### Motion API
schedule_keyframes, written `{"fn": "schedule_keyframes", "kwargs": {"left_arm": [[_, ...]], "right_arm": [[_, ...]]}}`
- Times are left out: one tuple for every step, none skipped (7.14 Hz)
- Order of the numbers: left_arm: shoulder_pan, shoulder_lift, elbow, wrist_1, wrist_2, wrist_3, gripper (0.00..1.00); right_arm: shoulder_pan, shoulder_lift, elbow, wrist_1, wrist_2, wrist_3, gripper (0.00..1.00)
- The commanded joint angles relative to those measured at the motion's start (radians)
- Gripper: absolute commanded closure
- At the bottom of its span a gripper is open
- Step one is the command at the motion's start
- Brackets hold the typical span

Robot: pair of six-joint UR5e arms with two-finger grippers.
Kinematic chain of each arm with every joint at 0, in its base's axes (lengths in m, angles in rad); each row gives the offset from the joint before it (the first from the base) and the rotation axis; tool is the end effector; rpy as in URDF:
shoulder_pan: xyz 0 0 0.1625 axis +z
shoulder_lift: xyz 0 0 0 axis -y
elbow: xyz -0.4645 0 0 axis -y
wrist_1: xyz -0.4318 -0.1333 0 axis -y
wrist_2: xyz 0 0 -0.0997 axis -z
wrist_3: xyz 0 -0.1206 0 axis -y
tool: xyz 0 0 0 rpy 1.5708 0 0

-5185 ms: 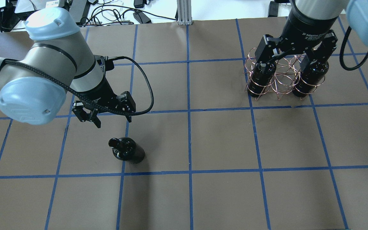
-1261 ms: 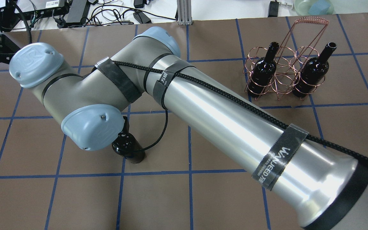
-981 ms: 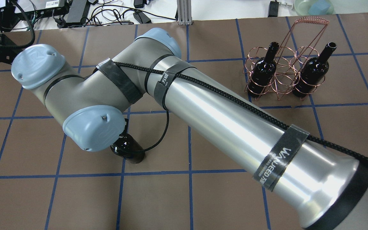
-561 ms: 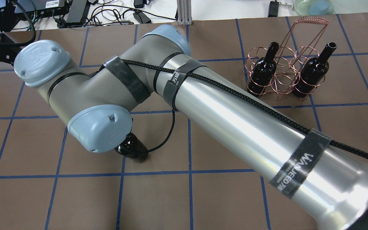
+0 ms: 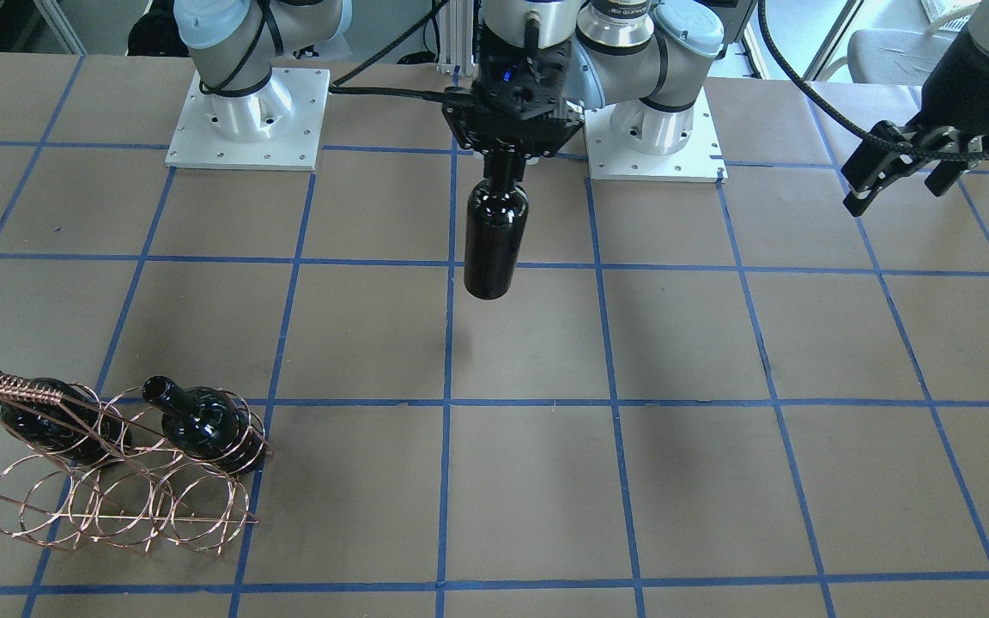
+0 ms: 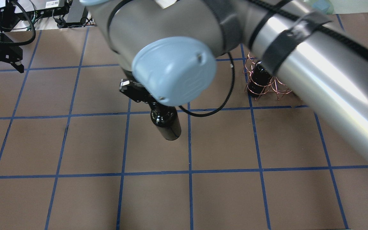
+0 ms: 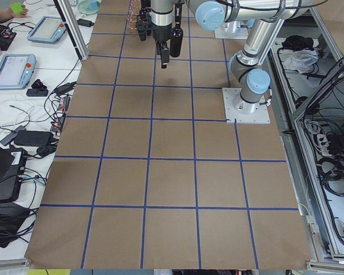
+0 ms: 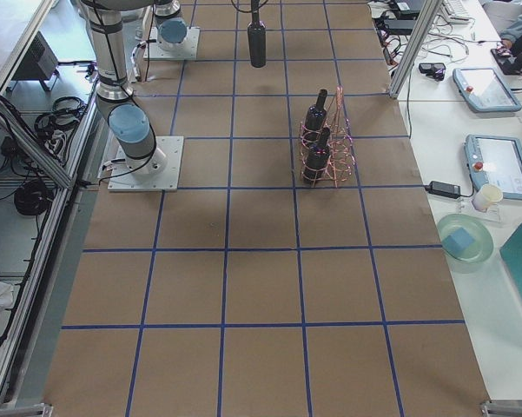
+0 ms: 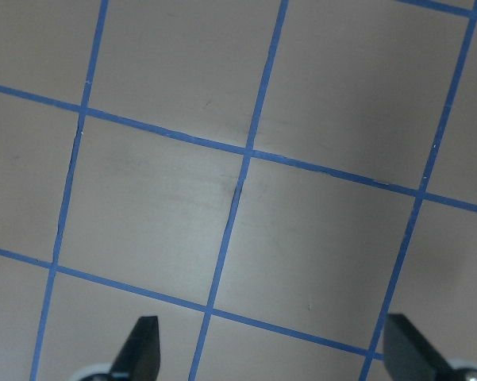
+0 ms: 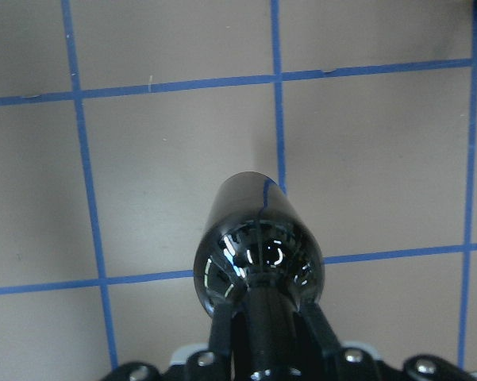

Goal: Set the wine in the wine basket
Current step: 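Lift the bottle with the right gripper and carry it to the copper rack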

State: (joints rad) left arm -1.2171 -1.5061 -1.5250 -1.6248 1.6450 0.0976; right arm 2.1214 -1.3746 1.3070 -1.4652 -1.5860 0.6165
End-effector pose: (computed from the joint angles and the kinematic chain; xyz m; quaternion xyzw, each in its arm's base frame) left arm 0.0584 -0.5173 0.5592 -0.1286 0.9906 -0.0192 0.0425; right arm 0.4345 -0.4565 0.5230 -0.0328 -0.9993 -0.0117 0.0168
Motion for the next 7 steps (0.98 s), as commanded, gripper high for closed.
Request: {"fn": "schedule_keyframes", "kwargs": {"left_arm": [[0.002, 0.001, -0.001, -0.004, 0.001, -0.001, 0.0], [0.002, 0.001, -0.001, -0.003, -0.004, -0.001, 0.0], [-0.001, 0.0, -0.001, -0.003, -0.005, -0.001, 0.0], [-0.002, 0.0, -0.001, -0.003, -0.005, -0.001, 0.0], [-0.007, -0.002, 0.0, -0.003, -0.008, -0.001, 0.0], [-0.021, -0.009, 0.002, -0.003, -0.007, 0.014, 0.0], [-0.074, -0.01, 0.005, 0.005, -0.005, 0.007, 0.0]], "right_arm": [[-0.162, -0.165, 0.07, 0.121, -0.012, -0.226, 1.0], [-0.267, -0.205, 0.072, 0.152, -0.014, -0.357, 1.0], [-0.385, -0.231, 0.072, 0.17, -0.014, -0.471, 1.0], [-0.476, -0.241, 0.072, 0.169, -0.015, -0.626, 1.0], [-0.565, -0.242, 0.071, 0.164, -0.029, -0.75, 1.0], [-0.659, -0.235, 0.071, 0.16, -0.017, -0.843, 1.0], [-0.742, -0.215, 0.069, 0.139, -0.012, -0.929, 1.0]]}}
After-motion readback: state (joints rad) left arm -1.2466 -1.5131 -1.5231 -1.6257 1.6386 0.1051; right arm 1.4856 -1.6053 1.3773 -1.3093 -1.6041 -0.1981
